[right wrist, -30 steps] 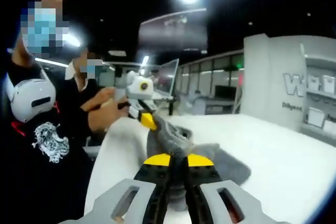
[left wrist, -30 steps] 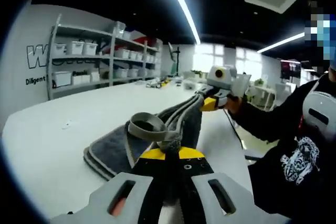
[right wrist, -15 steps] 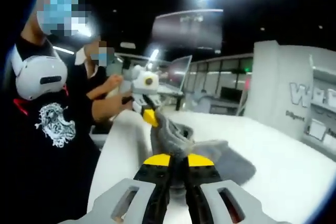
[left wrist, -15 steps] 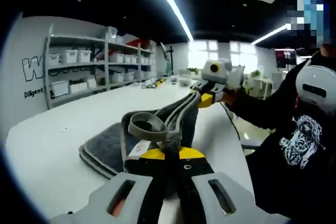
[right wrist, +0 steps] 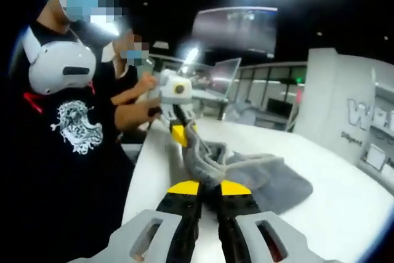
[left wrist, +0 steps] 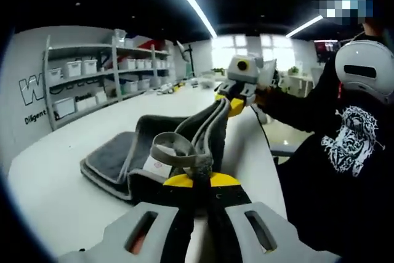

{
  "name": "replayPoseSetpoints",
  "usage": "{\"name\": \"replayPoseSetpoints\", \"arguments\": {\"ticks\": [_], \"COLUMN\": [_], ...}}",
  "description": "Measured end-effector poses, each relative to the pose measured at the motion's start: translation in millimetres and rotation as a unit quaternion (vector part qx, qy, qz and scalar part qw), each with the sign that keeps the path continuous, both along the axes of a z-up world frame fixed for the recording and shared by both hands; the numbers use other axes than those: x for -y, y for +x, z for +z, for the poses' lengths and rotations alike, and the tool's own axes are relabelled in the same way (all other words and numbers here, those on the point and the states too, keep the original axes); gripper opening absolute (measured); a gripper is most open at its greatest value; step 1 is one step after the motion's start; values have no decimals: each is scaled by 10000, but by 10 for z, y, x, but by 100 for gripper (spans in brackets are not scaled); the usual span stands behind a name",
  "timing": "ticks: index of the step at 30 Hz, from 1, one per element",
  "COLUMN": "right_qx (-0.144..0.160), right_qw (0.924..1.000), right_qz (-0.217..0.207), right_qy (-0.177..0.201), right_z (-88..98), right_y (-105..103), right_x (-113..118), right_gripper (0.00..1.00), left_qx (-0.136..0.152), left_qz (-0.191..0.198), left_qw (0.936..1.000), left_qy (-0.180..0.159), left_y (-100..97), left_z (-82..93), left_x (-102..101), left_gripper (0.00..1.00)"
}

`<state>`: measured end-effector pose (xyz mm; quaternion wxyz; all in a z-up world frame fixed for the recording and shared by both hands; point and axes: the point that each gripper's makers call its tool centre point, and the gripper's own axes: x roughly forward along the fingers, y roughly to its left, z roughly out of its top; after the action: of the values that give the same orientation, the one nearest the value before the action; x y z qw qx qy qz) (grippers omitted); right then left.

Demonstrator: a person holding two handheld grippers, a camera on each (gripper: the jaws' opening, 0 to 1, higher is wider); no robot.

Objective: Open the folded towel by lifting each exposed corner and separating the folded layers until the towel lies flat within the target outline without major curled edges

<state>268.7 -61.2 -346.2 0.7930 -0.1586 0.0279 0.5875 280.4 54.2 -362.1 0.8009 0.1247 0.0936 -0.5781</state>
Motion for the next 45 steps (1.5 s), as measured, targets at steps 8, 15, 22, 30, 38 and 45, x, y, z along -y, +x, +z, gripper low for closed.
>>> {"name": "replayPoseSetpoints", "arguments": {"ticks": [8, 15, 22, 30, 38, 45], "right_qx": [-36, -15, -112, -223, -268, -412], "right_qw": [9999, 9991, 9966, 9953, 9949, 9982], "right_qz": [113, 317, 641, 743, 775, 372], "right_qy": [-69, -277, -513, -580, -583, 243], "right_z": [-109, -204, -305, -335, -329, 80], "right_y": [-104, -254, -451, -529, -568, -382], "right_x": [32, 72, 79, 86, 118, 186], "right_gripper": [5, 9, 13, 15, 16, 23], "left_qx": [4, 42, 57, 45, 189, 283], "left_qz": [-175, -336, -454, -564, -464, -202], "left_qw": [9996, 9982, 9966, 9951, 9976, 9989], "left_qy": [235, 493, 690, 812, 475, 327], "left_y": [-169, -307, -400, -506, -483, -337], "left_z": [-91, -217, -296, -289, -52, 12], "left_x": [0, -5, -72, -164, -261, -294], "left_gripper": [5, 6, 8, 15, 26, 37]}}
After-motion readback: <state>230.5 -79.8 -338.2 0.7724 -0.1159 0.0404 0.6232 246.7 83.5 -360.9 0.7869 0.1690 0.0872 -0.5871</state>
